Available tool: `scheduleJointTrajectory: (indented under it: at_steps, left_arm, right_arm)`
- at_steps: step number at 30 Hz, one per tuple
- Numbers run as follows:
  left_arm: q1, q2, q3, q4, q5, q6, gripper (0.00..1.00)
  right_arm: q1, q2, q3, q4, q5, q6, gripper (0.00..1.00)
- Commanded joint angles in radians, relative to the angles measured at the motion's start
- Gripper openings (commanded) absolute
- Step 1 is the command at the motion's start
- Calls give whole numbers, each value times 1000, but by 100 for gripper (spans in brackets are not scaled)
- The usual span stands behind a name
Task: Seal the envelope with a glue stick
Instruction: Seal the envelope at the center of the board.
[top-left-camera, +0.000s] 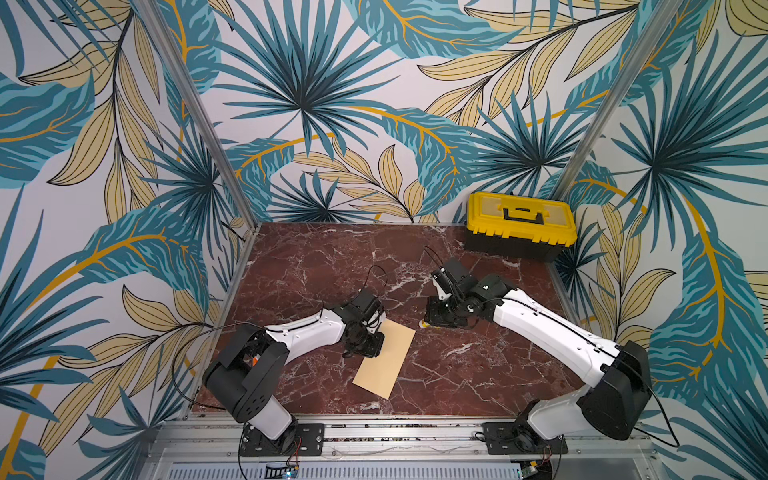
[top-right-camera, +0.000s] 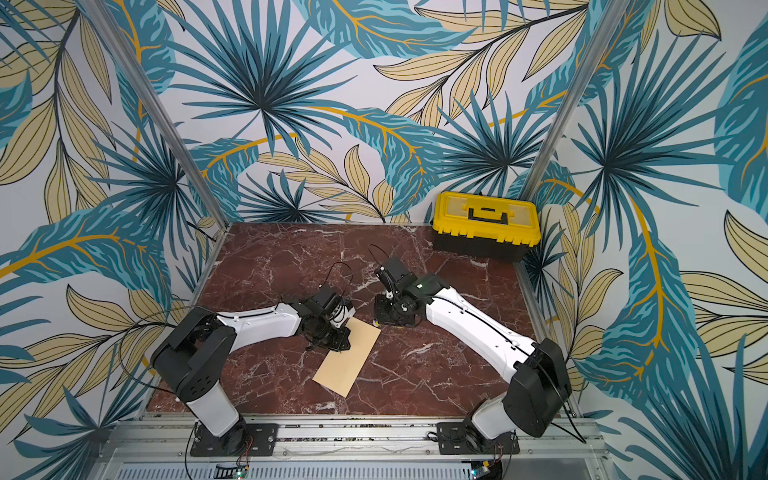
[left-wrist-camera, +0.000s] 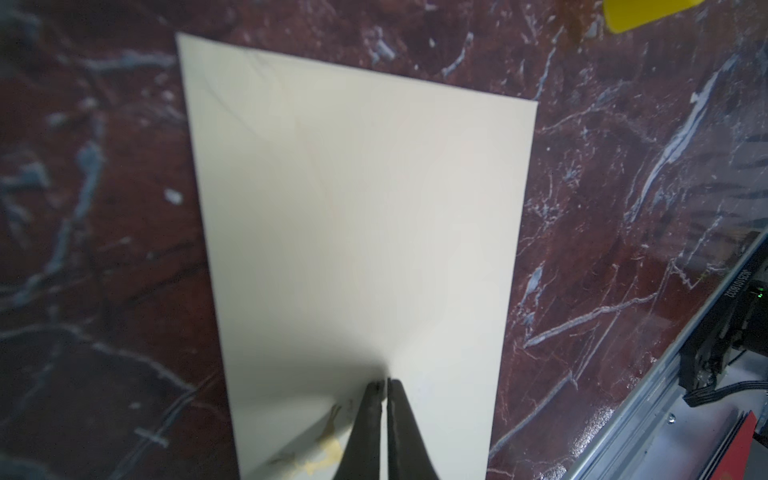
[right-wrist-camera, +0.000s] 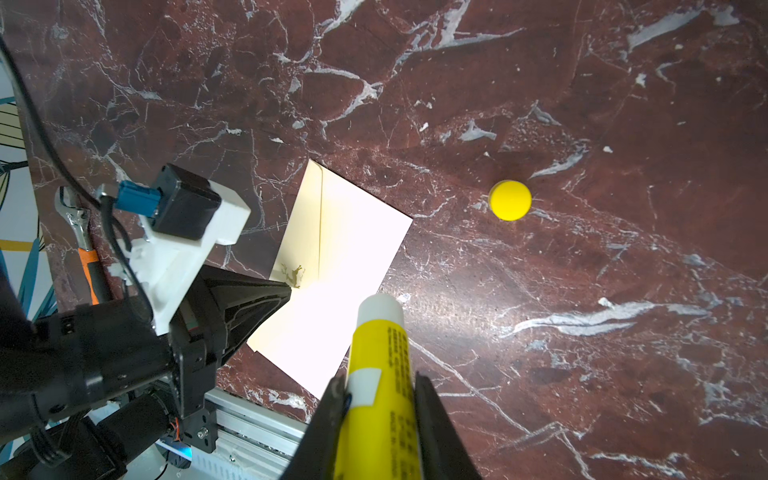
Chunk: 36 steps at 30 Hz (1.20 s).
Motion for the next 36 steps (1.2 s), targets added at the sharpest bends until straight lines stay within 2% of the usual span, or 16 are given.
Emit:
scheduleJointTrajectory:
  at_steps: [1, 11, 19, 30, 36]
  left_arm:
    - [-3, 50, -67, -16, -90, 11, 9]
    - [-2, 41, -74, -16, -105, 1, 9]
    - [-3, -53, -37, -26, -56, 6, 11]
    - [-3, -116, -8, -82, -66, 4, 11]
    - [-3, -95, -33, -66, -55, 1, 11]
  right_arm:
    - [-3, -28, -13, -22, 16, 6, 0]
    - [-4, -32, -19, -29, 18, 7, 0]
    - [-5, -38, -13, -30, 27, 2, 0]
    - [-8, -37, -19, -28, 23, 1, 0]
    - [-9, -37, -24, -22, 18, 3, 0]
